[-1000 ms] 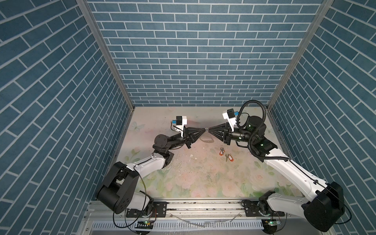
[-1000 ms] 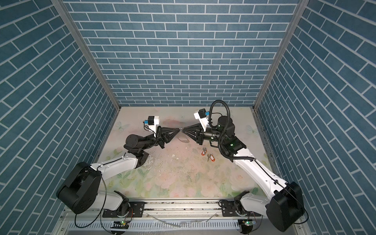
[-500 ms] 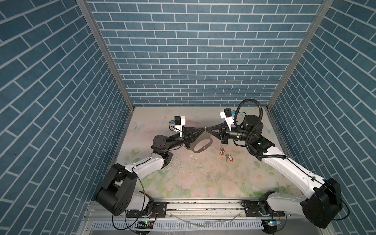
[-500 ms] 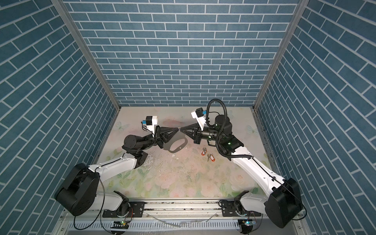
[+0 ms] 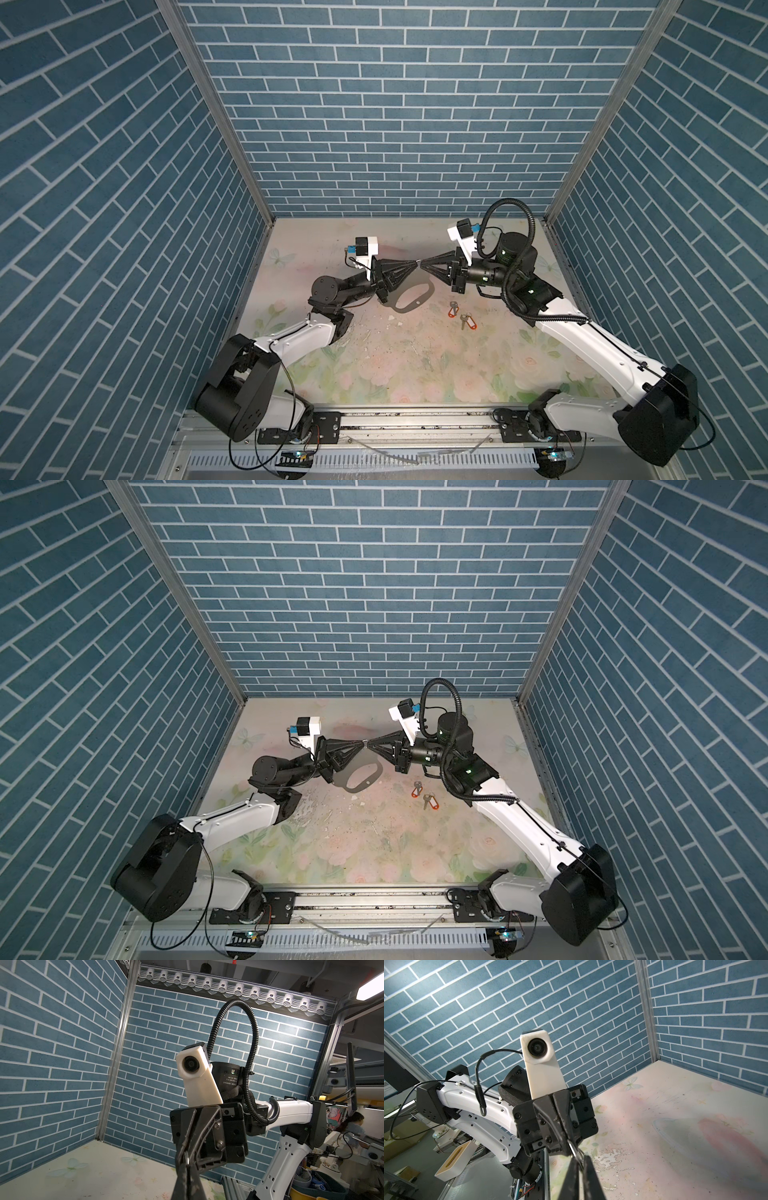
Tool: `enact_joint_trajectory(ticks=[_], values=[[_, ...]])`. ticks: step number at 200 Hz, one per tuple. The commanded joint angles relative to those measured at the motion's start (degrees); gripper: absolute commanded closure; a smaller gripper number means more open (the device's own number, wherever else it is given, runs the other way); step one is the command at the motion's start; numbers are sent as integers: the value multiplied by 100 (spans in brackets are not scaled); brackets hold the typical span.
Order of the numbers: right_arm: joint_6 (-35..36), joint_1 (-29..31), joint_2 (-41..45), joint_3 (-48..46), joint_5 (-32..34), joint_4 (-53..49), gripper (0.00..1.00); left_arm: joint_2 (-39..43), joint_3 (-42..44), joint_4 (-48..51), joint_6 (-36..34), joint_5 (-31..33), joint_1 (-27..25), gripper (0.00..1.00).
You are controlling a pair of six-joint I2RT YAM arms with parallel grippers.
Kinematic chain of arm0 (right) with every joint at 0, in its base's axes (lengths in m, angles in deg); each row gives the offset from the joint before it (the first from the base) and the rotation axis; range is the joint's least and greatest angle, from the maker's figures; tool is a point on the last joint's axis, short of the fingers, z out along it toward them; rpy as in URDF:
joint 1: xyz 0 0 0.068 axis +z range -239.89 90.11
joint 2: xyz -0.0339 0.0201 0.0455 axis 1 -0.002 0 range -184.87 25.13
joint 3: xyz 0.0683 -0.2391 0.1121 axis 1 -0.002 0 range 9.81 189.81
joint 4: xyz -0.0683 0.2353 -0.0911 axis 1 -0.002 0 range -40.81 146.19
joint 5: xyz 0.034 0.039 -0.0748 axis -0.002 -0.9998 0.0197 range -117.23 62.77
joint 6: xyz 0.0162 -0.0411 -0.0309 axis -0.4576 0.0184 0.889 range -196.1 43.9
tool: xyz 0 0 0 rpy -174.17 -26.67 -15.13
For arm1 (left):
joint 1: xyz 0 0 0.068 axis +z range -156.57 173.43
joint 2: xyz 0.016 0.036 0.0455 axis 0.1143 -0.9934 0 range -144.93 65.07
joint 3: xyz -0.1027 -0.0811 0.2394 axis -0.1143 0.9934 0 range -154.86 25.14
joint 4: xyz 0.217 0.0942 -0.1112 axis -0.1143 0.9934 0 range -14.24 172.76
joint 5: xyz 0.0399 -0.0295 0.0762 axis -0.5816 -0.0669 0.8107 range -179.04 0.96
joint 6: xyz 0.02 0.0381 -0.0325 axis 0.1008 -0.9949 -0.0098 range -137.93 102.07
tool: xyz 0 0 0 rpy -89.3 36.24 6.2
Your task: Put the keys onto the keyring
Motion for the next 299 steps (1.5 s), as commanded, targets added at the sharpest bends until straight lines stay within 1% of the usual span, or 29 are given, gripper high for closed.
enact_joint_trajectory(ticks=[1,19,47,60,79,97,119,158,192,211,229,255,272,299], values=[[329,91,107,348,112,-409,80,97,91,-151,-52,-75,0,100],[510,95,179,397,307,-715,74,148,80,105,-123,-33,1,100],[647,96,226,375,457,-1012,71,279,69,599,-318,97,-1,100],[744,94,260,323,582,-1162,70,403,14,1105,-498,211,1,100],[908,97,296,293,894,-1476,70,693,-220,2676,-1024,531,1,100],[1005,87,362,242,1187,-1665,70,949,-735,4539,-1634,943,-8,100],[1070,94,402,218,1448,-1817,70,1043,-1307,6292,-2130,1283,-18,100],[1236,89,409,213,1608,-2015,71,891,-2295,8615,-2760,1514,-60,100],[1501,86,464,233,1659,-2230,73,638,-3111,10299,-3251,1731,-136,100],[1774,90,449,218,1457,-2298,75,392,-3543,11103,-3525,1690,-213,100],[2063,86,384,173,1106,-2275,76,131,-3947,11866,-3922,1705,-417,100],[2436,38,192,138,460,-2308,77,-268,-4562,12925,-4508,1983,-790,100],[2593,-14,90,99,108,-2359,77,-471,-4907,13406,-4756,2146,-996,100],[2594,-119,47,-82,-346,-2263,78,-635,-5234,13830,-5026,2074,-1157,100]])
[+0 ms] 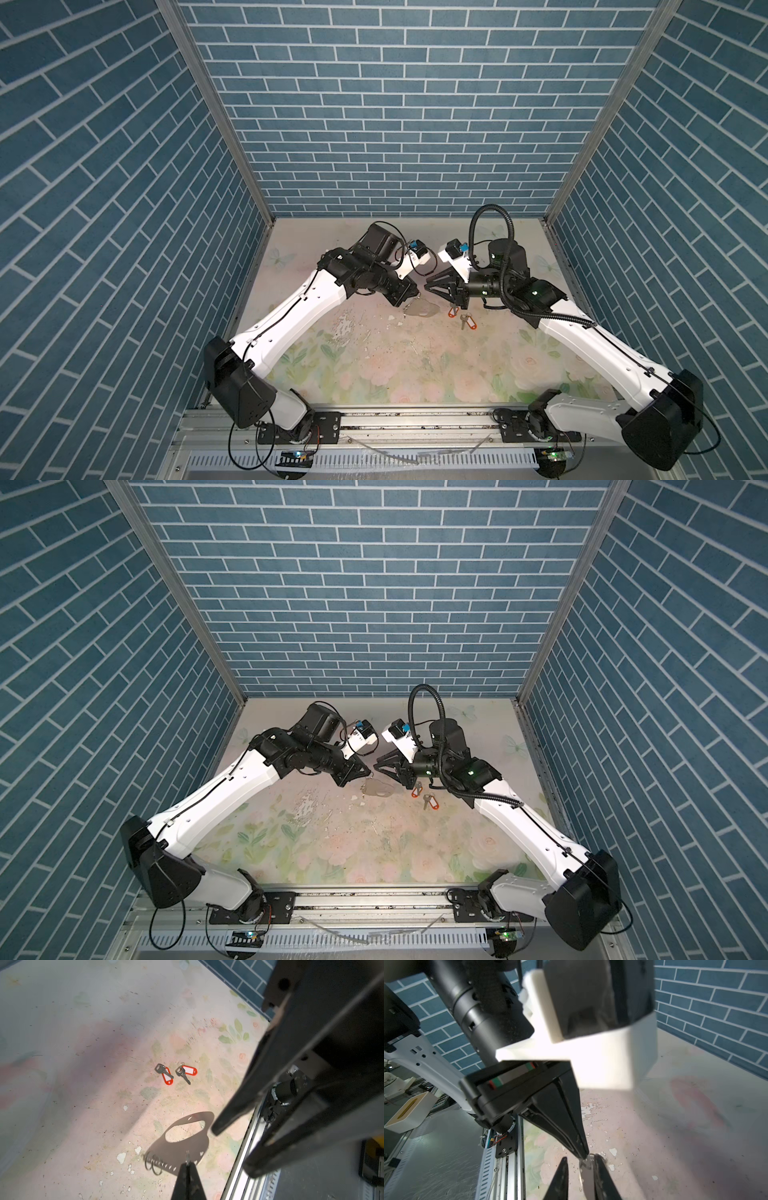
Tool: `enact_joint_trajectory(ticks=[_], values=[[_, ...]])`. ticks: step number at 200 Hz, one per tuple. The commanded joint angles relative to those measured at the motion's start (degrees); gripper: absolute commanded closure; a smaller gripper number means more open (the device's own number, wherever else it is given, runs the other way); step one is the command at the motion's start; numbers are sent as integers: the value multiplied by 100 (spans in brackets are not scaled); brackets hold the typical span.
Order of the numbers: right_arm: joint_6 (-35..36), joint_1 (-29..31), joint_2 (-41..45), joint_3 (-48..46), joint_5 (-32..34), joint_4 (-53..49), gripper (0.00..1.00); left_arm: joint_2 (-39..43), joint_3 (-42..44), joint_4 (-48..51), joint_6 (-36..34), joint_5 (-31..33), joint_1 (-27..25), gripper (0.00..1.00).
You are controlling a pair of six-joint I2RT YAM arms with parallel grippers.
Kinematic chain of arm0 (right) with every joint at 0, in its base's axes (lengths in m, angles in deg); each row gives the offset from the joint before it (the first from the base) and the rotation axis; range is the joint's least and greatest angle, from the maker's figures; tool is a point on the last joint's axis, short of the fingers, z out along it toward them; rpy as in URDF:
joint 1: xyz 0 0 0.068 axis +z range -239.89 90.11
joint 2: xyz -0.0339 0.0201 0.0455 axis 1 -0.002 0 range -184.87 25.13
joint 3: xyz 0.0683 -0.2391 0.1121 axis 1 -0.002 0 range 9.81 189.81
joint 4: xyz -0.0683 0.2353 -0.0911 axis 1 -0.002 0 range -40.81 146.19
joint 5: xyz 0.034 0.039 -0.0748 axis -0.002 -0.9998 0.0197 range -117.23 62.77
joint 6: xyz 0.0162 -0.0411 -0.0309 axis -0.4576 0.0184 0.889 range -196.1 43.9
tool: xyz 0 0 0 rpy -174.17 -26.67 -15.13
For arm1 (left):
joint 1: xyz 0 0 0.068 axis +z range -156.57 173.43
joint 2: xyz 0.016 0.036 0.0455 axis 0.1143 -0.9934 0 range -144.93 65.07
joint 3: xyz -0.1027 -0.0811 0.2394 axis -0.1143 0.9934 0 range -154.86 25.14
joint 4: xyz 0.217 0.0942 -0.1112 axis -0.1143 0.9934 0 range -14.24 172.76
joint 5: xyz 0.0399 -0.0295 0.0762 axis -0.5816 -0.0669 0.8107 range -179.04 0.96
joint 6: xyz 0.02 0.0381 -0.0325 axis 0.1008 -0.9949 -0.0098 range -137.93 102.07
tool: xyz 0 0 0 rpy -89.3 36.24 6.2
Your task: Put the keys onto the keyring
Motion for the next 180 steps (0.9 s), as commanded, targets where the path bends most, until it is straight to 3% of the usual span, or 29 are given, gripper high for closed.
enact_joint_trajectory(ticks=[1,58,128,180], values=[[385,-114,-29,-165,-745,2,78,-70,-343,881,-520,55,-107,100],[180,-231,146,-569,-1563,340,77,-140,-908,1472,-946,-179,-132,100],[-520,-229,-63,-801,-1967,1535,79,-279,-1226,1672,-1159,-523,-134,100],[-617,-218,-243,-765,-2125,1641,81,-275,-1227,1477,-1166,-625,-137,100]])
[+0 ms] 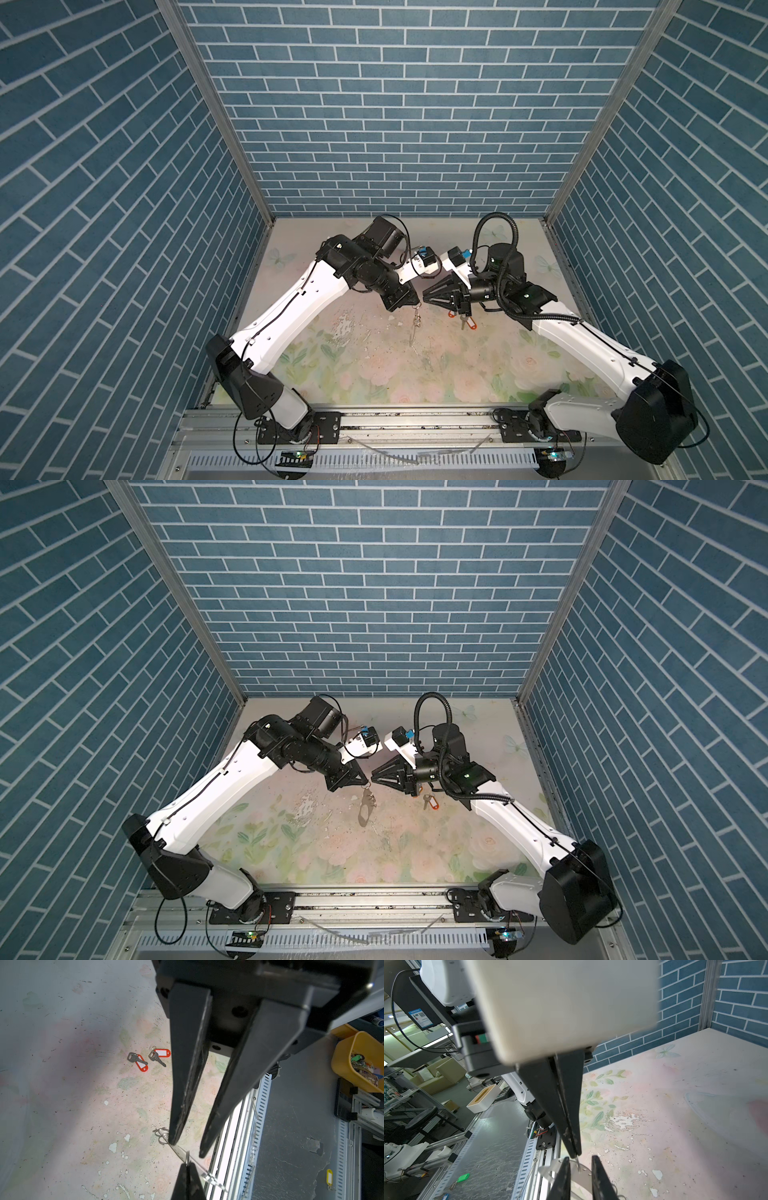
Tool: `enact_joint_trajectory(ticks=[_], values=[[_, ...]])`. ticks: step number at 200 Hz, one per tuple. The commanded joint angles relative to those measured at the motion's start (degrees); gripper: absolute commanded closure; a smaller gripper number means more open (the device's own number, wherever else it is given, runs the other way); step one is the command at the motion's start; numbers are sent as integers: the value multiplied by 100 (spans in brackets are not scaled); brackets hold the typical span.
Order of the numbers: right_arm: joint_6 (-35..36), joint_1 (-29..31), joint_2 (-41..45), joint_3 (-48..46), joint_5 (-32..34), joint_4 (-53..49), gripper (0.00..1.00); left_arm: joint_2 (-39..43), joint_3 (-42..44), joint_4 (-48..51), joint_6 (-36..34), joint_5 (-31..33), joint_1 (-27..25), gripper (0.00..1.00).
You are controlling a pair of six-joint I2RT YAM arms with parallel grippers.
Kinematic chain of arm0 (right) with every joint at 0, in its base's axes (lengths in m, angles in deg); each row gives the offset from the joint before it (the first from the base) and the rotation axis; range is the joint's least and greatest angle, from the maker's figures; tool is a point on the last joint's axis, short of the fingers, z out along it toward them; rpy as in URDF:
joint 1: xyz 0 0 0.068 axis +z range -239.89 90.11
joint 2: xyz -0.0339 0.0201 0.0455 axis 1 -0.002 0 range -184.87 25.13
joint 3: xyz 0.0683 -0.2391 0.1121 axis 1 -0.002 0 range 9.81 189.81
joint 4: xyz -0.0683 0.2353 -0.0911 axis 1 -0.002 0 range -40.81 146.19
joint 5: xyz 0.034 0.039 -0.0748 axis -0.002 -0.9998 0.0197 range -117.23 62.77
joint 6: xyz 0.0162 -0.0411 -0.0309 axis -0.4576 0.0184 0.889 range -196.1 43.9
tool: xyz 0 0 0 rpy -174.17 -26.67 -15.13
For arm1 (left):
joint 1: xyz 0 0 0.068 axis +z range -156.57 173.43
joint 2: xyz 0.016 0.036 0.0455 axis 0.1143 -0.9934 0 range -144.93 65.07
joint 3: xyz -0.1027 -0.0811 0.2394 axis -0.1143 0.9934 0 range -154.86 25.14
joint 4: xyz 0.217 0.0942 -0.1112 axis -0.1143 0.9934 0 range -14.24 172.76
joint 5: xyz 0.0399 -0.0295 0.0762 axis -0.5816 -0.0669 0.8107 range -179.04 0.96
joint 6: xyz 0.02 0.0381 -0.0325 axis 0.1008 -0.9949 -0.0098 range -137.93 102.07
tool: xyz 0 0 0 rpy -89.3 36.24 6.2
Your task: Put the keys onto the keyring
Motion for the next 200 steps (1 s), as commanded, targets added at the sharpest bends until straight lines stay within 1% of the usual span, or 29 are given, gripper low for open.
enact_joint_trajectory(ticks=[1,70,111,200], values=[[-91,-2,-55,-91,-265,258,81,-26,-119,-52,-97,-176,-17,100],[-101,102,-90,-113,-298,234,81,-91,-263,-98,-100,-172,-25,100],[-83,144,-99,-122,-312,205,85,-100,-296,-120,-85,-148,-25,100],[-39,203,-101,-173,-377,127,85,-52,-307,-169,-79,-49,-25,100]])
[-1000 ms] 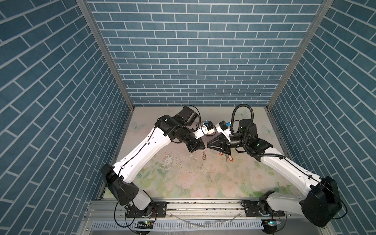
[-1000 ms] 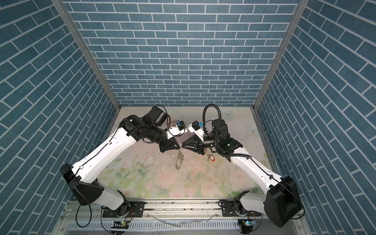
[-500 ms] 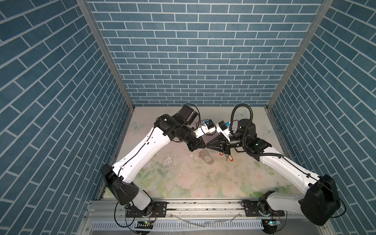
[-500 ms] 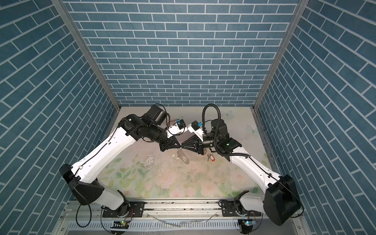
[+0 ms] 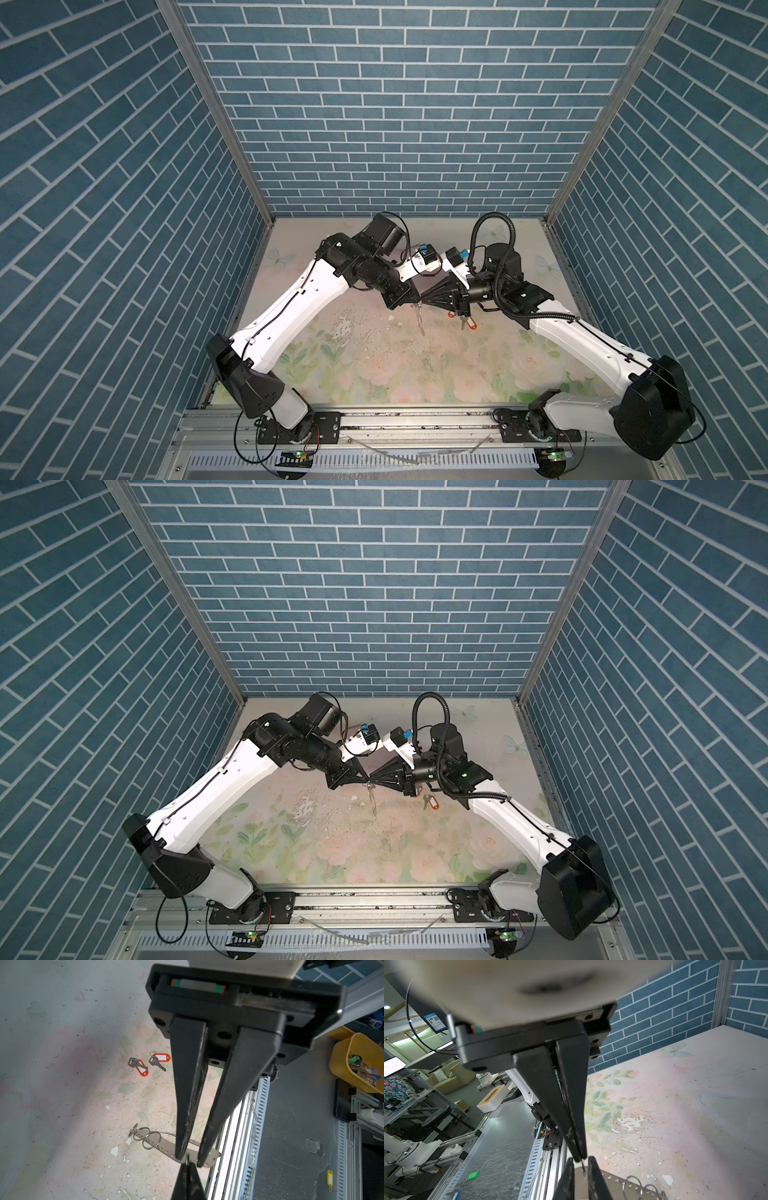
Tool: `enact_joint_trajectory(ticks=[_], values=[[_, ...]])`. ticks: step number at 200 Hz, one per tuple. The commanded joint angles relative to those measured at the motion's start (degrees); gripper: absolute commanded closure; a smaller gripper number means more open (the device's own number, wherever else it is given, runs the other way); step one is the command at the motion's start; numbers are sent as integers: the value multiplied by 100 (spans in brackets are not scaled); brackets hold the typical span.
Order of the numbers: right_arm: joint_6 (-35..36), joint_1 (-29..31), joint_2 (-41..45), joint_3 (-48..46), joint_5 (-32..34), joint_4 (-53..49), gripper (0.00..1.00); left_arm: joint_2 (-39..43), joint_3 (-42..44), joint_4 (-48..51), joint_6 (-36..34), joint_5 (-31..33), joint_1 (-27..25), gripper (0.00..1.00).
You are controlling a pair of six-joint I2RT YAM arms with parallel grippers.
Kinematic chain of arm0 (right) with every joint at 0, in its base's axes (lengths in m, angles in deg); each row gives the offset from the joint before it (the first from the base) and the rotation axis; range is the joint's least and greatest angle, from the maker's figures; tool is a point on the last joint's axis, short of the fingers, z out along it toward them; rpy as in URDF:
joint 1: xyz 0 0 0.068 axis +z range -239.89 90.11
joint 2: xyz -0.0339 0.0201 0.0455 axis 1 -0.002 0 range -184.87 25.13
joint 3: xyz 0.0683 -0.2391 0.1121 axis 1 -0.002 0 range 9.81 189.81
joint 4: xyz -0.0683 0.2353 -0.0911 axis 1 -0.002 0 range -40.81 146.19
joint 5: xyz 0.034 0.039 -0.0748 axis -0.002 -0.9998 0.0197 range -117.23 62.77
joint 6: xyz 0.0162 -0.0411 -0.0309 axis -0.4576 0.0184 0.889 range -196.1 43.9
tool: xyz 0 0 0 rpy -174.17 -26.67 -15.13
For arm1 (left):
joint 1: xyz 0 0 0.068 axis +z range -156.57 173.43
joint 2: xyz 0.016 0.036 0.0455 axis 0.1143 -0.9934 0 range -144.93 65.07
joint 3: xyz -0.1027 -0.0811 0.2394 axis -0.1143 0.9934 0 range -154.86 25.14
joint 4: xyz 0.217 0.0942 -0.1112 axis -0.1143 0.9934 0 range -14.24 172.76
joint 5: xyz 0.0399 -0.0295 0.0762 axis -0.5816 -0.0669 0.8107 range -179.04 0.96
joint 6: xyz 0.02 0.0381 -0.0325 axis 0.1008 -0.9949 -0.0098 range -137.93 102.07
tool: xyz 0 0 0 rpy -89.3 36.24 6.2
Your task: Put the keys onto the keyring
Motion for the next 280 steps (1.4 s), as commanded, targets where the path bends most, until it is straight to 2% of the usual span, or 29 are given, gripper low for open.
enact_joint_trajectory(ticks=[1,103,184,223,280], values=[[60,115,-23,-178,-198,22,85,0,-170,-153,-58,-31,-25,100],[22,157,56,-262,-187,120,81,160,-104,-275,-23,-6,-25,100],[-857,140,323,-771,316,1956,80,438,59,-450,-7,-161,-23,100],[-1021,140,414,-806,311,2247,80,453,100,-452,12,-151,-20,100],[-971,140,348,-702,174,2067,83,453,92,-483,39,-192,-19,100]])
